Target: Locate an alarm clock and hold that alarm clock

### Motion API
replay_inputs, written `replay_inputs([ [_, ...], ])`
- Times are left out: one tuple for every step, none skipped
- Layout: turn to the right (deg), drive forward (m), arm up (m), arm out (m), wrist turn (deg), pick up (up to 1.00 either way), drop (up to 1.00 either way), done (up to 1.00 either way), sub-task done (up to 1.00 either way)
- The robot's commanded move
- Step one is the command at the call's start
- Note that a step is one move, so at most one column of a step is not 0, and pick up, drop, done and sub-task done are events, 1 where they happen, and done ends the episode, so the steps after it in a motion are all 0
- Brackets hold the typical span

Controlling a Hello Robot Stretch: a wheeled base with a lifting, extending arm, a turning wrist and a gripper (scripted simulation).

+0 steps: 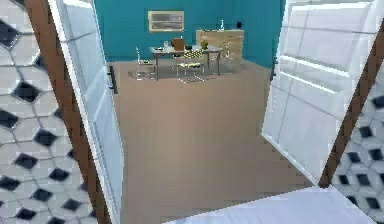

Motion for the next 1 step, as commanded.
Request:
replay_inputs([
  [0.0, 1.00, 0.00, 0.00, 0.0, 0.00, 0.00, 0.00, 0.00],
])
